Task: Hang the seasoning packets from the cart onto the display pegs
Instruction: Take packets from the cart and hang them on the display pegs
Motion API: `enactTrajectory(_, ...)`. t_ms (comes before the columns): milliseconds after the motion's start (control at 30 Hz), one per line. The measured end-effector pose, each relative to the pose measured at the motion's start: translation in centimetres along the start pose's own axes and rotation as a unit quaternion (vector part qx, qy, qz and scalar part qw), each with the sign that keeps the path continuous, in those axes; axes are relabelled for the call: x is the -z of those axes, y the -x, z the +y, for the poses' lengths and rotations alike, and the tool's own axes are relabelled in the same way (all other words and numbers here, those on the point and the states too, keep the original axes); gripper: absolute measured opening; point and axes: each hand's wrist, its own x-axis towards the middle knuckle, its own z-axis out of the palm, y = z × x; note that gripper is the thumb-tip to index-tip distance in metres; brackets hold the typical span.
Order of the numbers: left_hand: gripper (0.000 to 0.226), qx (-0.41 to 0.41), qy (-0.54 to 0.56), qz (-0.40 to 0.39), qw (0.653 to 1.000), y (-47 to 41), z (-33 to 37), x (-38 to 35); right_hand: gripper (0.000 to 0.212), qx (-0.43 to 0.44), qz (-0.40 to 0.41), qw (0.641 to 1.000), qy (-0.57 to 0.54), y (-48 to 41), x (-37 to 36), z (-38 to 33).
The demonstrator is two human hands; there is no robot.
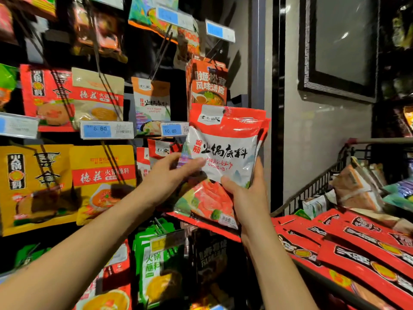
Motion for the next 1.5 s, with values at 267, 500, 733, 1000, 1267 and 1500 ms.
enactTrajectory(267,0.034,0.0,-0.09,0.058,0.994,1.3,-0.9,0.8,0.081,0.018,-0.048,0.998,0.022,0.5,-0.2,1.2)
enactTrajectory(500,0.022,0.058,0.027,0.127,0.99,1.8,-2.1,2.2,0.07,0.022,-0.05,0.998,0.04,0.3,-0.9,1.3)
enactTrajectory(733,0.028,0.099,0.06,0.141,0.983,2.1,-2.2,2.2,0.057,0.035,-0.064,0.994,0.083,-0.3,0.2,1.3)
enactTrajectory(1000,0.027,0.118,0.038,0.139,0.983,1.3,-2.9,2.1,0.061,0.03,0.0,0.995,0.093,-0.5,-0.1,2.0)
enactTrajectory(1267,0.081,0.035,-0.067,0.19,0.979,1.8,-4.1,7.1,0.07,0.005,0.068,0.993,0.098,-1.3,-0.3,3.2)
enactTrajectory(1500,0.092,0.057,-0.143,0.116,0.981,2.8,-4.1,9.5,0.071,0.007,0.142,0.985,0.096,-1.8,-0.7,3.1)
